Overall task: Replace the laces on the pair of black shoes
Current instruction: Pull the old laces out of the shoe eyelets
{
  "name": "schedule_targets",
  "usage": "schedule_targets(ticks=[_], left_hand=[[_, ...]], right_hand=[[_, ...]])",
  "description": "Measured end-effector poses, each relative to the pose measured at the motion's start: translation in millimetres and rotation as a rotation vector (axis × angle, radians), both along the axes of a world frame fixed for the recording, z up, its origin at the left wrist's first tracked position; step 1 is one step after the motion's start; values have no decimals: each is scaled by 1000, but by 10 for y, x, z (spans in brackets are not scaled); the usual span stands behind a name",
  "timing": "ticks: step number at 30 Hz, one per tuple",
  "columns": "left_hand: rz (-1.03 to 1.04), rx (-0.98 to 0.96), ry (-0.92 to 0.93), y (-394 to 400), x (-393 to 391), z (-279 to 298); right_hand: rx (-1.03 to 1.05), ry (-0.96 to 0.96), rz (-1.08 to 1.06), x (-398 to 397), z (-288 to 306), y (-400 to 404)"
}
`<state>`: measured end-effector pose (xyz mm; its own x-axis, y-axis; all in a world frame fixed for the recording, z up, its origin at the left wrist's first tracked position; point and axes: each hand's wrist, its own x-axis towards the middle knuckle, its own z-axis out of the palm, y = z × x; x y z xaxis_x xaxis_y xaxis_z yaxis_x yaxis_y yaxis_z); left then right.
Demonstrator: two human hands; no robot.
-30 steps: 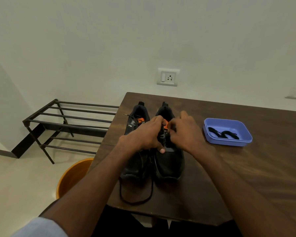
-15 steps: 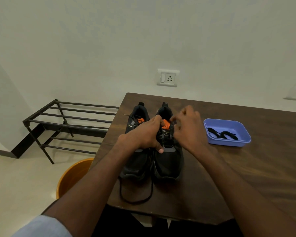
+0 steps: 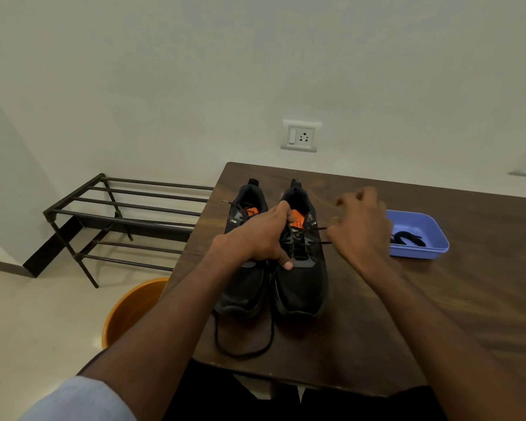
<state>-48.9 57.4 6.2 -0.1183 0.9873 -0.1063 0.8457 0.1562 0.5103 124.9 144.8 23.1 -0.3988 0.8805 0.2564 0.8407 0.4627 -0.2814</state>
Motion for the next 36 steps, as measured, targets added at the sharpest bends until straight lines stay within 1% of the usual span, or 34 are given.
schedule_targets(ticks=[2, 3, 5, 6, 7, 8, 10, 12, 14, 15, 16, 18, 20, 22, 24, 26, 28, 29, 31, 33, 34, 36], left_hand=[[-5, 7, 11, -4, -6, -15], [-9, 12, 16, -5, -9, -25], [-17, 18, 24, -4, -18, -35], [-20, 16, 24, -2, -20, -38], [-19, 11, 21, 2, -24, -41], [-19, 10, 19, 4, -23, -41], [-18, 11, 10, 10, -19, -39], [-18, 5, 2, 12, -26, -28], [-19, -11, -5, 7, -38, -18], [-19, -15, -9, 1, -44, -14], [-19, -15, -12, -6, -47, -12], [-22, -8, -5, -11, -41, -11], [-23, 3, 1, -14, -22, -5], [-23, 9, 6, -15, -17, -3], [-23, 2, 12, -27, -24, 1], [-23, -10, 7, -36, -27, 9], [-25, -7, 7, -38, -18, 15], [-25, -4, 11, -28, -14, 18], [-19, -8, 8, -26, -11, 24], [-8, -18, -4, -28, -26, 28], [1, -26, -5, -34, -31, 35], [6, -31, 5, -42, -32, 49]], right_hand=[[30, -22, 205, -109, -20, -60], [13, -79, 282, -167, -47, -95], [-50, -198, 355, -264, -148, -125], [-73, -197, 339, -278, -184, -122], [-84, -137, 294, -276, -192, -107], [-83, -35, 219, -266, -179, -95], [-68, 197, -2, -224, -117, -44], [-108, 359, -210, -144, -29, 29], [-184, 409, -333, -23, 41, 101], [-195, 346, -340, 27, 55, 128], [-181, 230, -310, 63, 49, 159], [-115, 55, -138, 61, -2, 146], [-56, 54, 132, -40, -40, 63], [-15, 8, 327, -163, -89, -23], [-23, -83, 379, -244, -180, -48], [-58, -72, 346, -252, -232, -16], [-86, -3, 305, -231, -257, 37], [-91, 79, 232, -222, -244, 49], [-136, 322, -9, -200, -155, 78], [-275, 486, -250, -108, -68, 137], [-323, 528, -322, -35, -16, 176], [-346, 501, -366, 120, 51, 275]])
